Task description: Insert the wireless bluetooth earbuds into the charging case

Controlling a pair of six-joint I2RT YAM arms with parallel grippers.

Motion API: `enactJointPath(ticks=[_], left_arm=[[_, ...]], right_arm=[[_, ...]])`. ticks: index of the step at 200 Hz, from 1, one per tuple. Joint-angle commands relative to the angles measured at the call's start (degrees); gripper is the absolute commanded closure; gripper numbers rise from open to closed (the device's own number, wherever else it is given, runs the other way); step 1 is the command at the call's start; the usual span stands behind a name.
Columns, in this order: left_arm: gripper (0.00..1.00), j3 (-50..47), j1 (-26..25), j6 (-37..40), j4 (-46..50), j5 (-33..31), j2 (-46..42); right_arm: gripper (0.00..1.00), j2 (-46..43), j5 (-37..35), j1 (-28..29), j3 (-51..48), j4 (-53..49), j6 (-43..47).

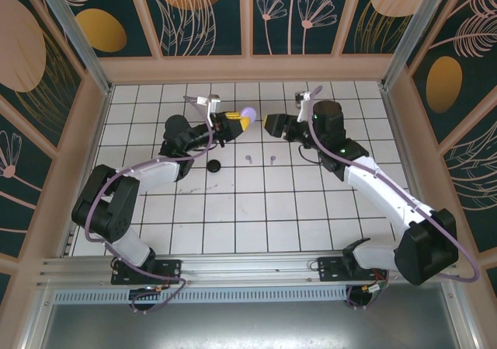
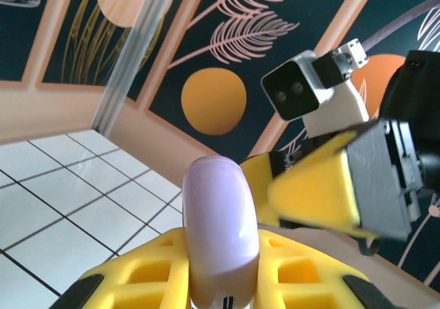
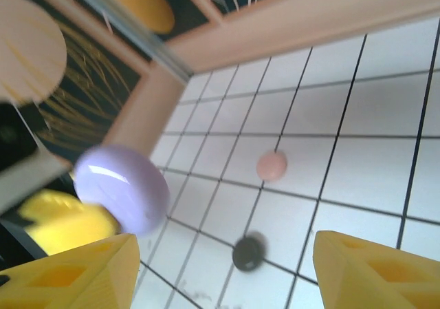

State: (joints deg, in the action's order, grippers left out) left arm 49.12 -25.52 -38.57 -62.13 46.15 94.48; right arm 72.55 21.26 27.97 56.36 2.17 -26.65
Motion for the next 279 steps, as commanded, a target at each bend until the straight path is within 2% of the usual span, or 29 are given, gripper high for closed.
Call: enactJointPath(ticks=[1,80,143,223,257,279], left_arm=[[1.0,1.7,-0.1,1.7,3.2,4.1,-1.7],[1.0,4.1,-0.1,1.9,6.8,6.1,-0.8],[1.0,4.7,-0.1,1.7,7.3,7.5,-1.0],[1.0,2.3,-0.1,0.7,5.0,9.3,-3.3],[1.0,1.5,-0.1,1.1,5.3,9.0,-4.2],[1.0,1.4,-0.1,1.0,4.8,9.1,-4.2]], right_arm=[[0.32,-2.0,7.2,-0.5,-1.1,7.7,6.1],[0.35,2.7,10.8,0.7,1.2,10.0,6.5],[0.41,5.6,7.5,0.7,2.8,9.0,7.1],[0.49,7.9,6.0,-4.2,0.8,11.1,3.8],[0.5,4.6,8.6,-5.2,-1.0,11.8,2.1],[0.49,1.2,12.8,-5.2,-2.3,11.4,2.0]])
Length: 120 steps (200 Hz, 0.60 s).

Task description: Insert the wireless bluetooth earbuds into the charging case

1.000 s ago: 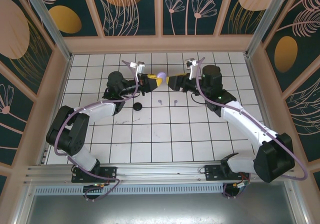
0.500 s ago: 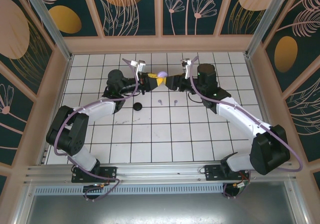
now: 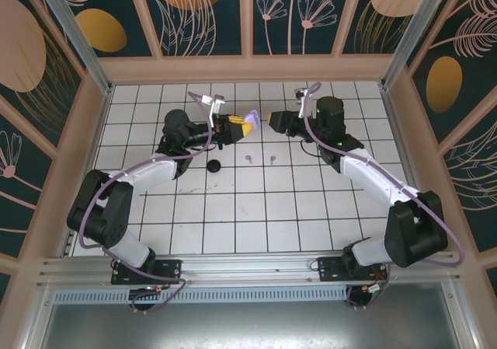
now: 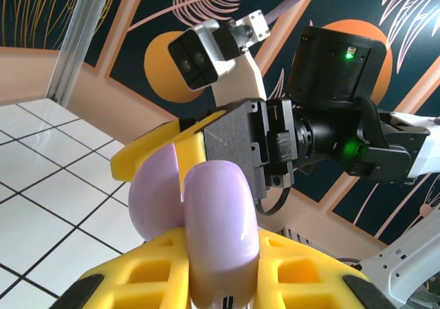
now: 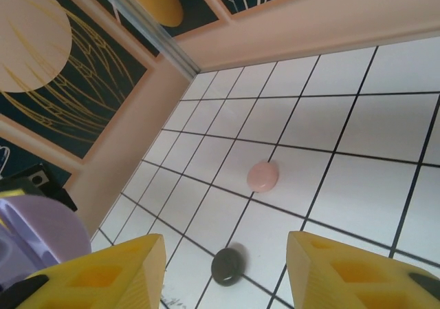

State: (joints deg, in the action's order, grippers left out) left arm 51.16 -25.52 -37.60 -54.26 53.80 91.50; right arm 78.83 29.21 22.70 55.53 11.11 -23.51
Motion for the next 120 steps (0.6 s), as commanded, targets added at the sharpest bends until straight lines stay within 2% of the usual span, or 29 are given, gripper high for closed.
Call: enactJointPath(ticks=[1,46,120], left_arm=[[1.0,-0.6,-0.1,-0.1,-3.1,1.5,-1.2],[1.0,0.8,-0.1,-1.5,-4.4,3.6,-0.3],[1.0,1.9,-0.1,-2.5,-4.5,4.8,0.2]], right_arm=[[0.49,-5.2,5.1,0.1,-1.5,2.5,-1.1],[0.49,-6.4,14.7,0.1,-3.1,5.5,-0.9],[0.54,-2.4,17.2,0.7,-0.3,5.9,-0.4]])
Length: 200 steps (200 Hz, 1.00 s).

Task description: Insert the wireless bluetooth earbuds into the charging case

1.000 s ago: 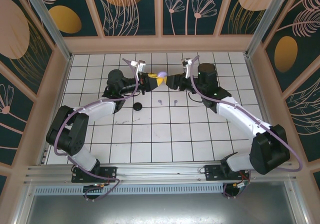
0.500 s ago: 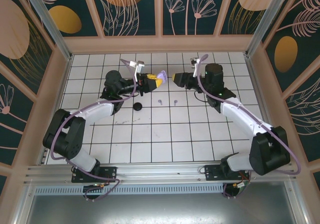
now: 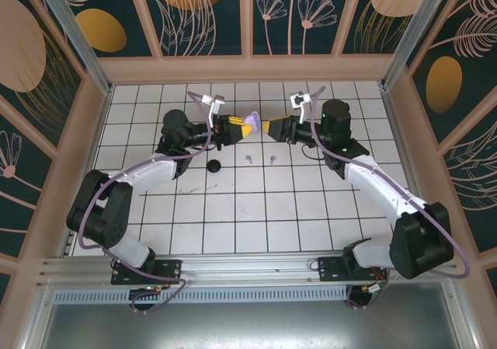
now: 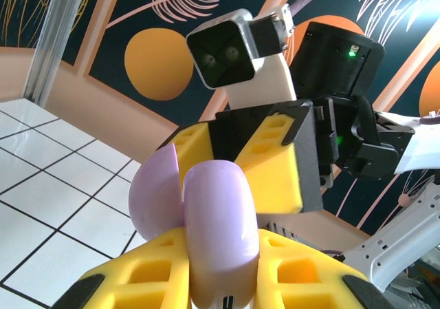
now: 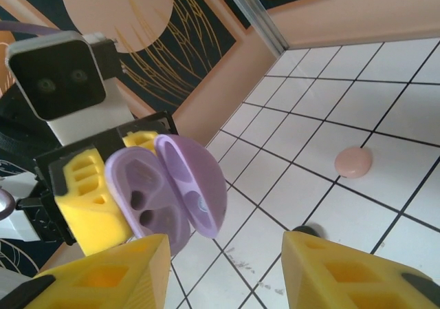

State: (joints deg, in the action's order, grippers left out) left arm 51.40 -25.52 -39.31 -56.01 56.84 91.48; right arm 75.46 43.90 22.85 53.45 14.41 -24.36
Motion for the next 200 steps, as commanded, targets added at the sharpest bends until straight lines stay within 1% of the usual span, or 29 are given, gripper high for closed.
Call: enactJointPath(ticks=[1,59,123,167,190,200], left_arm=[[1.0,1.6,-0.1,-0.8,-2.7,1.7,0.2],[1.0,1.8,-0.2,-1.0,-2.7,2.0,0.3],[1.0,1.7,-0.2,-0.9,-2.7,2.6,0.1],[1.0,1.1,-0.2,-0.8,-2.4,2.9,0.0],[1.0,1.2,-0.2,-0.7,-2.4,2.8,-0.3],[1.0,1.2,-0.2,-0.7,-2.4,2.8,-0.3]], right_arm=[[0.54,1.0,2.4,0.5,1.8,2.5,0.5],[0.57,3.6,1.4,1.5,3.9,2.4,0.5],[0.66,5.5,0.0,1.8,6.0,1.8,0.4],[0.67,6.3,0.0,2.6,7.4,1.2,0.7],[0.74,6.6,-0.4,3.1,8.0,0.0,1.2],[0.8,6.6,-0.4,3.2,8.1,-0.4,1.5]])
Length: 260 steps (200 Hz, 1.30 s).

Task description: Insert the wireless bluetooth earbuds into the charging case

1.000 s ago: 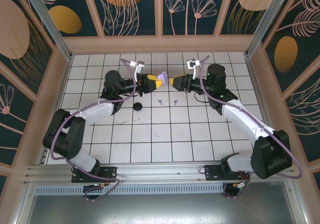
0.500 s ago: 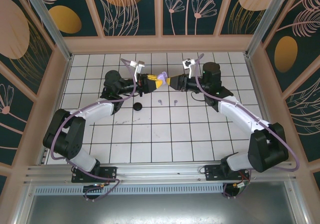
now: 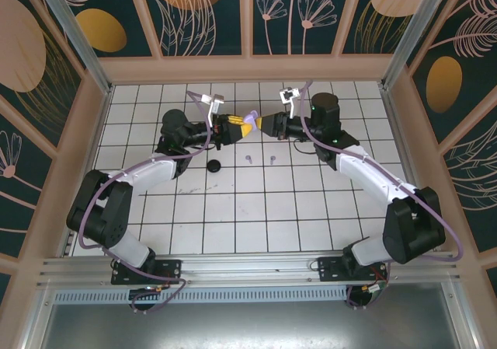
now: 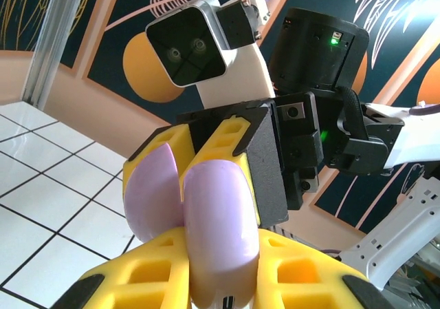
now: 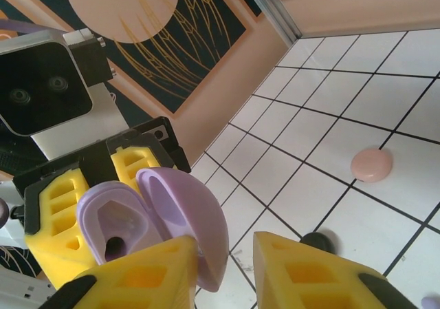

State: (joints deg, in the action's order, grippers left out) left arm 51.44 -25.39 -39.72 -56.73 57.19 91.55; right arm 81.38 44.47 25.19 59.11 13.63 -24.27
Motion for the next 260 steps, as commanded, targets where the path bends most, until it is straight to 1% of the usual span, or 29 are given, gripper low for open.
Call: enactJointPath(ticks=[1,38,52,60,67,72,81,86,103,118,132,158,181,201,233,260], left_arm=[[1.0,1.1,-0.4,-0.3,-1.7,2.4,-0.4],[1.0,1.5,-0.4,-0.3,-1.3,2.4,-0.2],[1.0,1.6,-0.4,0.4,0.0,1.6,-0.3],[0.9,1.6,-0.4,1.3,1.6,0.7,-0.5],[0.83,1.6,-0.4,2.1,2.7,-0.3,-0.8],[0.75,1.6,-0.4,2.7,3.5,-1.2,-1.0],[0.59,1.6,-0.4,4.5,6.1,-3.9,-1.6],[0.53,1.6,-0.4,5.6,7.5,-5.3,-2.0],[0.42,1.6,-0.3,9.1,11.8,-9.3,-3.8],[0.36,2.6,-0.1,13.7,17.6,-10.7,-5.7],[0.34,4.0,0.1,19.3,25.5,-11.1,-7.3],[0.31,10.5,0.5,31.3,42.0,-13.1,-9.8],[0.28,15.6,0.9,39.2,53.6,-13.4,-9.9],[0.26,21.6,1.2,45.0,63.9,-10.9,-7.7],[0.27,33.1,1.3,54.1,82.1,-6.8,-1.6],[0.3,39.7,1.3,58.9,92.0,-5.1,2.5]], right_arm=[[0.8,0.6,-1.0,0.8,2.4,0.4,1.4],[1.0,0.5,-1.6,0.8,2.7,-0.3,1.8],[1.0,0.3,-2.3,0.9,3.0,-0.7,2.0],[1.0,0.1,-3.0,1.0,3.3,-1.1,2.2],[1.0,-0.1,-3.7,1.1,3.6,-1.6,2.4],[1.0,-0.3,-4.3,1.2,3.8,-2.1,2.7],[1.0,-0.5,-6.2,1.4,4.4,-3.7,3.4],[1.0,-0.6,-7.1,1.4,4.7,-4.5,3.9],[1.0,-1.1,-11.9,1.4,5.8,-7.9,5.5],[1.0,-1.3,-15.9,1.3,6.9,-11.3,7.6],[1.0,-0.9,-18.8,1.2,8.7,-15.0,10.3],[1.0,-0.4,-22.4,1.1,11.4,-19.6,15.1],[1.0,0.5,-25.2,1.2,13.4,-23.1,20.6],[1.0,1.0,-26.5,1.4,14.9,-25.7,26.5],[1.0,1.1,-24.5,2.1,17.3,-29.4,32.5],[1.0,1.8,-24.5,3.2,19.3,-33.0,35.1]])
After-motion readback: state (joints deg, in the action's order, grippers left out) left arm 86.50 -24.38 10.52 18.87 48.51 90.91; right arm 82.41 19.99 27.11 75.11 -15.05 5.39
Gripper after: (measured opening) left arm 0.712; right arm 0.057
